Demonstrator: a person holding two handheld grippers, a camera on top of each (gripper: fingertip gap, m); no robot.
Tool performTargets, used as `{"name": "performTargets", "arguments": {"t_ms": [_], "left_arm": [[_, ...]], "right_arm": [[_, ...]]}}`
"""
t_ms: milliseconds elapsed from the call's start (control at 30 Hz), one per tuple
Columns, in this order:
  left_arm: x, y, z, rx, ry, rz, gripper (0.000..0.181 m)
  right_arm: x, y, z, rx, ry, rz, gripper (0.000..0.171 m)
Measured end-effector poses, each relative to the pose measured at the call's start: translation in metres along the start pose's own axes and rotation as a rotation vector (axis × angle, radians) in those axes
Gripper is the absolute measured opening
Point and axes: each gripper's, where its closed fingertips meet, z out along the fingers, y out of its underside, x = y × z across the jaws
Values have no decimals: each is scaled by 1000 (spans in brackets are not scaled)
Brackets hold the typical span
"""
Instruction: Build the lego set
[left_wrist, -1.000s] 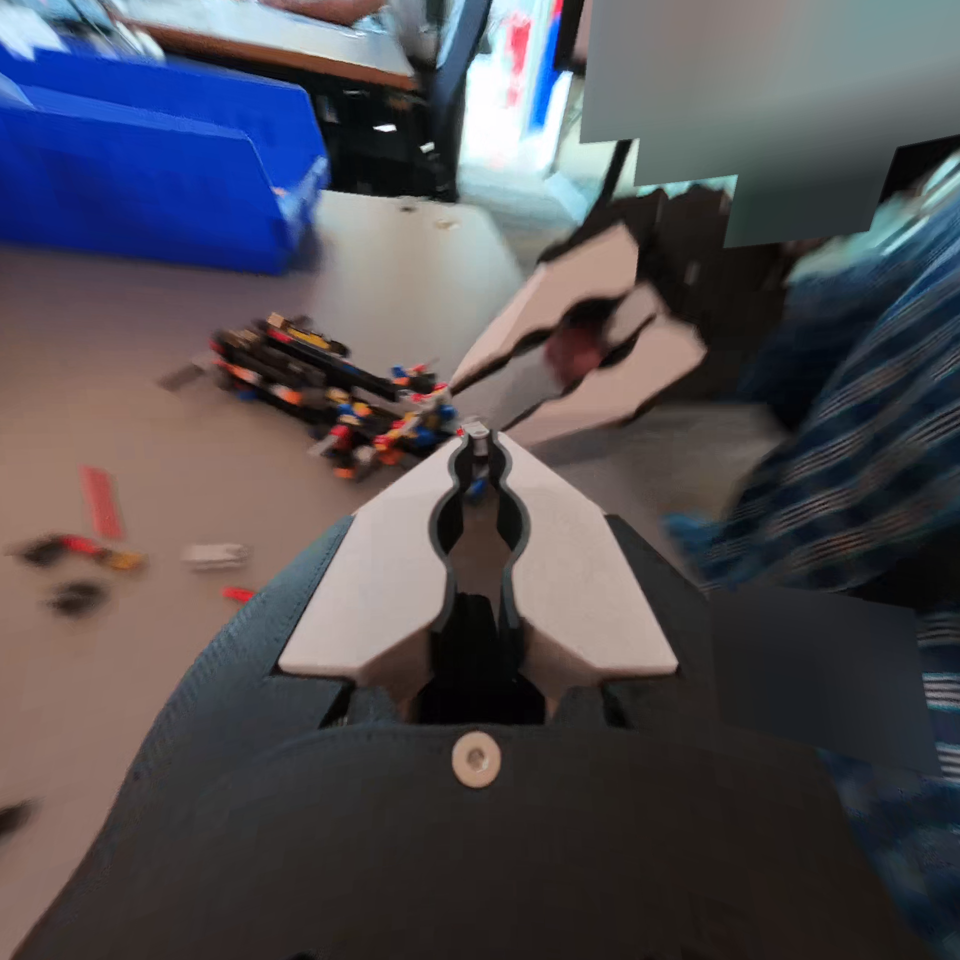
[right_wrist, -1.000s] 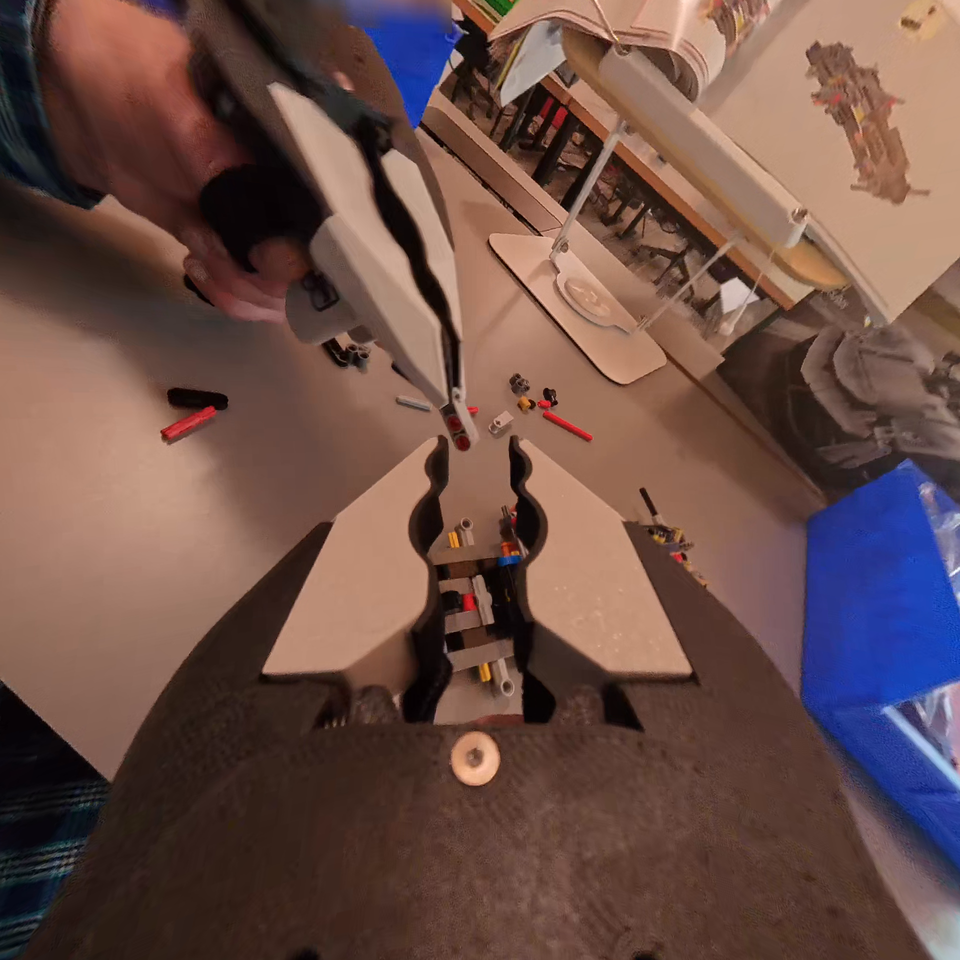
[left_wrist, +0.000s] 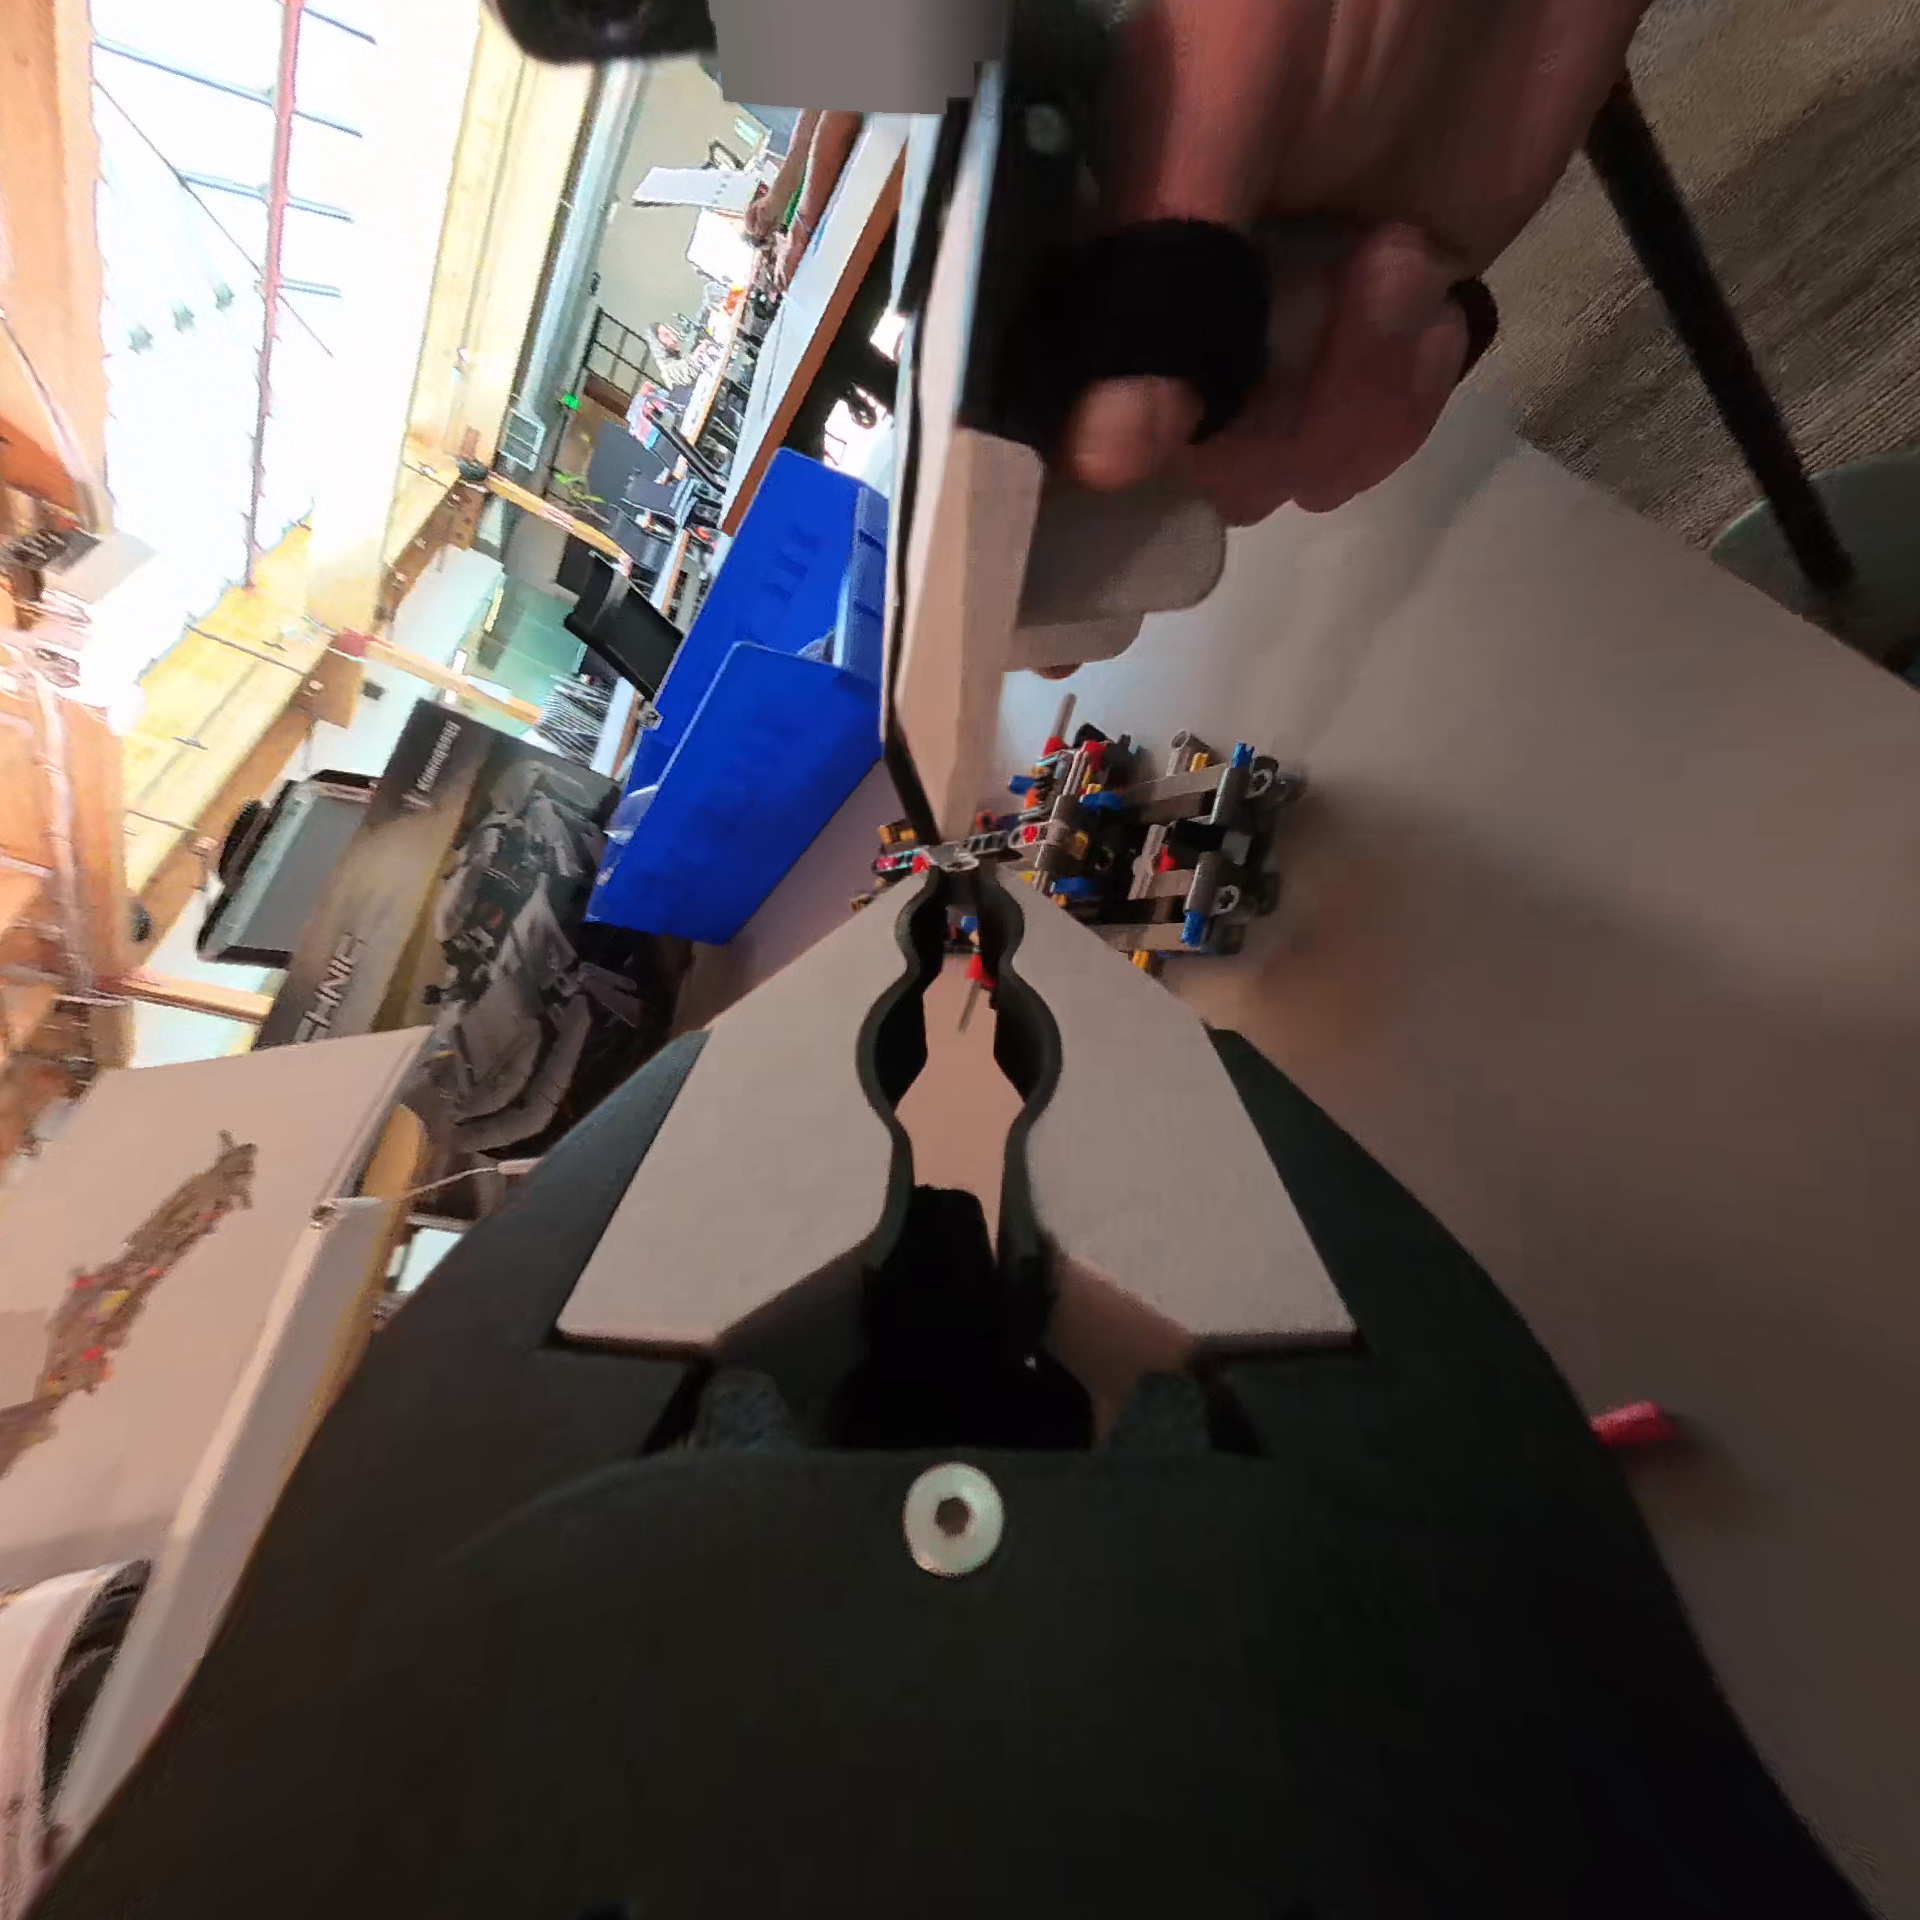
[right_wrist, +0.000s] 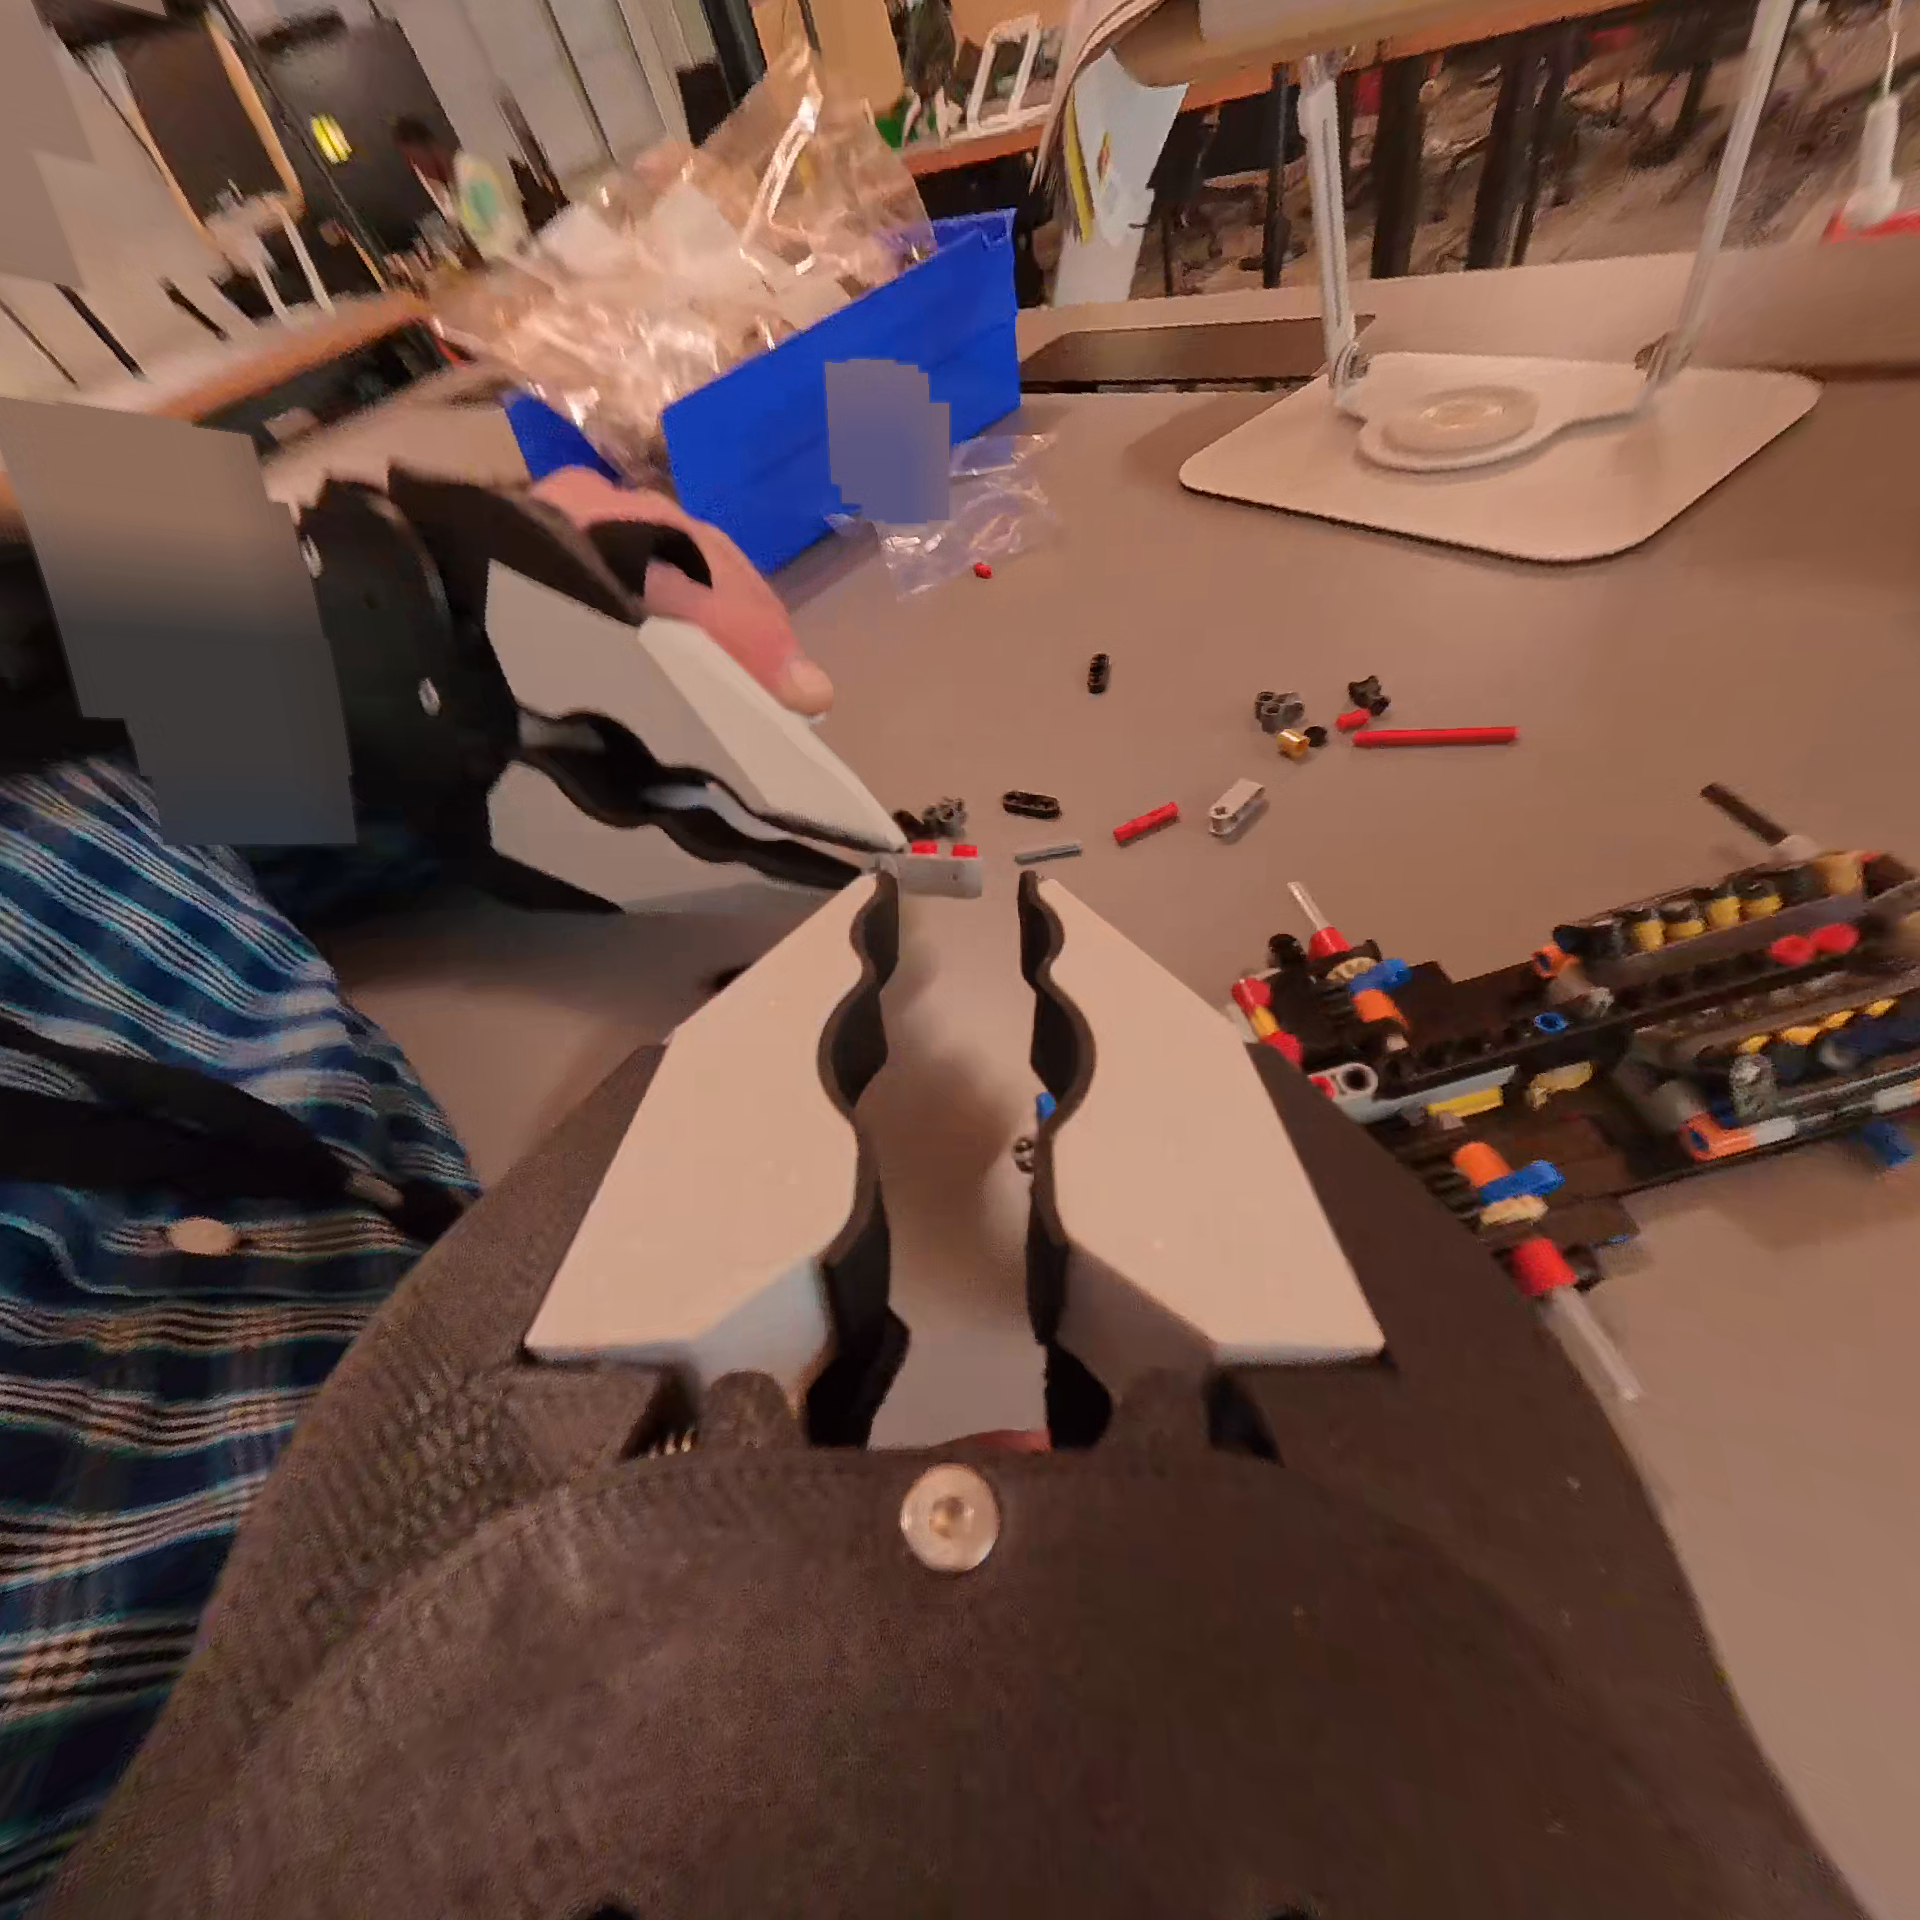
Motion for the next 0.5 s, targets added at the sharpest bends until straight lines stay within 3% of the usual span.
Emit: {"name": "performTargets", "arguments": {"t_ms": [200, 500], "left_arm": [[-3, -8, 3, -12, -94, 101, 4], [-6, -12, 5, -21, -168, 215, 4]], "right_arm": [[-5, -4, -1, 26, -97, 224, 23], [-7, -10, -4, 71, -160, 396, 19]]}}
